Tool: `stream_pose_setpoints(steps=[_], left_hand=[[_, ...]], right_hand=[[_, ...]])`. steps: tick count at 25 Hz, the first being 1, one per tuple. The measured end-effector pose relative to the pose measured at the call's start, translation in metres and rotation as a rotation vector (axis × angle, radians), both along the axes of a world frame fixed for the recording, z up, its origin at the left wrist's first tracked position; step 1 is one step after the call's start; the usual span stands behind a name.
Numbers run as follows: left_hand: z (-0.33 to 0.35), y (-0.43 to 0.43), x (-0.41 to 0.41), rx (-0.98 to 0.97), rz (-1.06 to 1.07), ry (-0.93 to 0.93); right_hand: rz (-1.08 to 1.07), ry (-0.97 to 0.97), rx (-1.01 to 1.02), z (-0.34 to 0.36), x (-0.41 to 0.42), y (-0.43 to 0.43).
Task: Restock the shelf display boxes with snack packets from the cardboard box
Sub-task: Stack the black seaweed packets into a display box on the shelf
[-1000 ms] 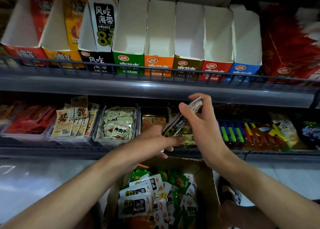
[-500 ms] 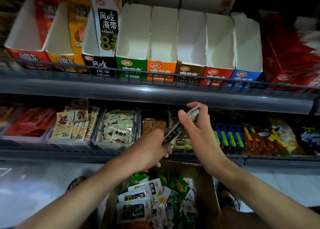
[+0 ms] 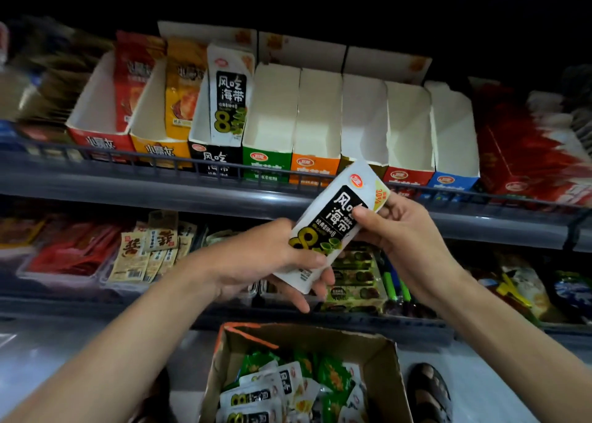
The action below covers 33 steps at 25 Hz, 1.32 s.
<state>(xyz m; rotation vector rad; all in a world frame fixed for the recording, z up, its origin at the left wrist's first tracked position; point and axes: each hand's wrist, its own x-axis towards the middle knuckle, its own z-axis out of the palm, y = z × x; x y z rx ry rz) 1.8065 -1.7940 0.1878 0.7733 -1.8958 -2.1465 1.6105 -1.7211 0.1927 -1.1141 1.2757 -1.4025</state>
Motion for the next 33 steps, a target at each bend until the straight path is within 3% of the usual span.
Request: stream_pose_setpoints(steps=[5, 8, 10, 13, 15, 18, 22, 26, 30, 33], left_hand=[[0.032, -0.018, 0.028, 0.053, 0.077, 0.143], [0.044, -0.027, 0.035, 0.010, 0.387, 0.231], [0.042, -0.040, 0.042, -0.205, 0.719, 0.186], [0.034, -0.056, 0.056, -0.764, 1.037, -0.142], [0.032, -0.057, 0.059, -1.090, 0.987, -0.442], [0.022, -0.060, 0.054, -1.298, 0.843, -0.639], [0.019, -0.071, 0.052, -1.347, 0.817, -0.726], [0.020, -0.072, 0.050, -1.359, 0.824, -0.738], [0.019, -0.072, 0.051, -1.355, 0.819, -0.746], [0.017, -0.071, 0.051, -1.372, 0.828, -0.736]], right_hand=[[0.102, 0.095, -0.050, 0.051, 0.026, -0.039], [0.072, 0.183, -0.127, 0.083, 0.042, -0.073], [0.023, 0.232, -0.211, 0.101, 0.049, -0.103], [-0.083, 0.297, -0.317, 0.117, 0.056, -0.152], [-0.141, 0.317, -0.329, 0.118, 0.060, -0.182], [-0.157, 0.364, -0.273, 0.110, 0.066, -0.213], [-0.103, 0.395, -0.161, 0.103, 0.072, -0.234], [-0.089, 0.797, -0.112, 0.094, 0.084, -0.241], [-0.200, 0.974, -0.181, 0.074, 0.094, -0.238], [-0.329, 1.225, -0.271, 0.065, 0.092, -0.242]])
